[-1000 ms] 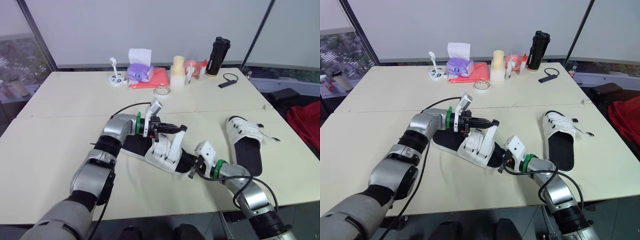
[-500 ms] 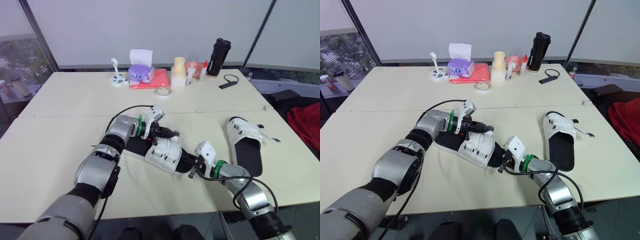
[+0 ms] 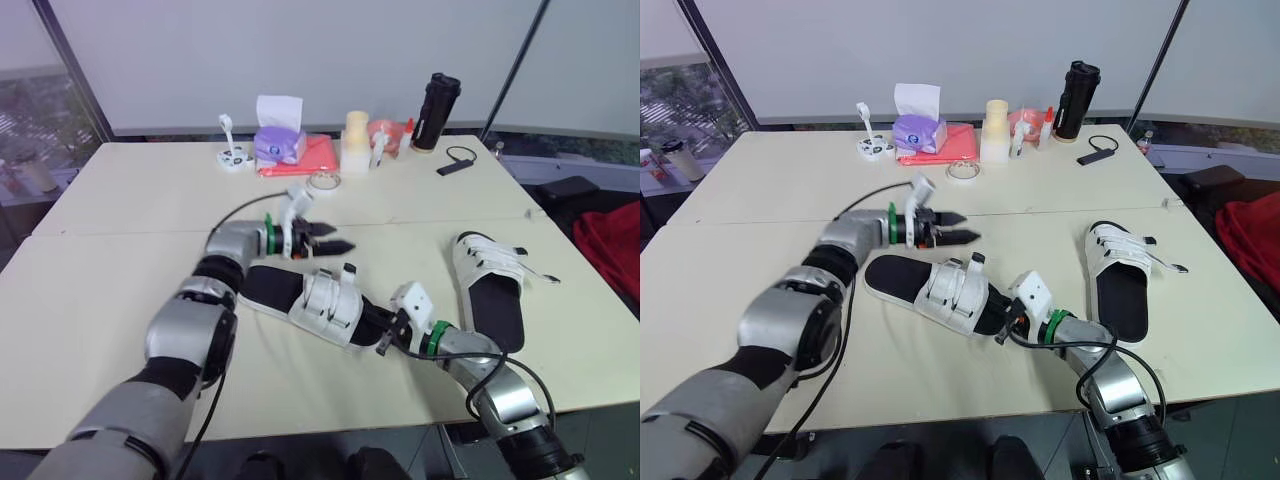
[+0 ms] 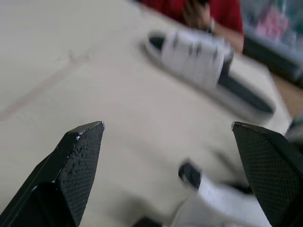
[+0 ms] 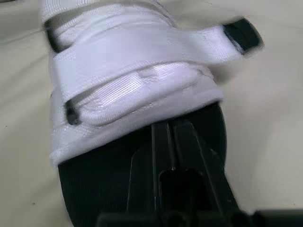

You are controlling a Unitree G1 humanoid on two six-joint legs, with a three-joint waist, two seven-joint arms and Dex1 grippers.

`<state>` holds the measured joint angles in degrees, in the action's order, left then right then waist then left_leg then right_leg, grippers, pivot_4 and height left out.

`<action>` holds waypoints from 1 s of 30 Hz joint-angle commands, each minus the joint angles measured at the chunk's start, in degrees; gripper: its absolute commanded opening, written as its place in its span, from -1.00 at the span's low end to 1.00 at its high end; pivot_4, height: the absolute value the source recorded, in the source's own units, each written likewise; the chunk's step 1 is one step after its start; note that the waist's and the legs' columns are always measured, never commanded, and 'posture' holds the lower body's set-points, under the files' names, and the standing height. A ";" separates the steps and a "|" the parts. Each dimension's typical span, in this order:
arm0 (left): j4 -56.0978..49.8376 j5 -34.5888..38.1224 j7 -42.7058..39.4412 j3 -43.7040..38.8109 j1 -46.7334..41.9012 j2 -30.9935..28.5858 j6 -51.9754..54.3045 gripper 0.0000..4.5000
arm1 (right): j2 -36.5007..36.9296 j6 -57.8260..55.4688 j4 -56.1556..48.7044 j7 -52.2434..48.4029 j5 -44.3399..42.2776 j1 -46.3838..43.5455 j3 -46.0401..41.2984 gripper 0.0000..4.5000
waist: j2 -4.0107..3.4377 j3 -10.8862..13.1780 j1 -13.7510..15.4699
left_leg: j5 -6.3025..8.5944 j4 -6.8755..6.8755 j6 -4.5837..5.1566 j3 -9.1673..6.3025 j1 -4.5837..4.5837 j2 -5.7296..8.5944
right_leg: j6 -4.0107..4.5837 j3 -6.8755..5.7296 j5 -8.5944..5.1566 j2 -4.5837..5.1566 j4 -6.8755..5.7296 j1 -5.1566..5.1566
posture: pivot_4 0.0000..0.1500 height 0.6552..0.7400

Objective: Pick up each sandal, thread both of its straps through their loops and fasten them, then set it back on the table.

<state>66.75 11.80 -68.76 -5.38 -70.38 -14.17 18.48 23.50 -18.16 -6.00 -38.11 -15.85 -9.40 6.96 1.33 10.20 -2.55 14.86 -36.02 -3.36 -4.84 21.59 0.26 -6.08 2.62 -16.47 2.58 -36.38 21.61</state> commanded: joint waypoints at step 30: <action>-67.23 23.32 5.33 7.53 44.13 -14.46 42.09 0.98 | 22.36 -34.75 -38.27 -2.81 -24.00 3.76 -16.63 -1.00 | -0.45 0.47 2.04 | -0.14 -0.63 -0.19 -0.03 1.65 0.01 | 0.06 0.05 0.03 0.11 -0.88 1.69 | 1.00 1.00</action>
<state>-0.86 36.36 -63.88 0.30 -25.28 -29.39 63.98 45.10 -51.78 -41.54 -41.61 -37.88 -4.79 -9.04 0.87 10.67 -0.51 14.72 -36.76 -3.55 -4.88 23.24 0.27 -6.02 2.63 -16.44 2.69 -37.26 23.23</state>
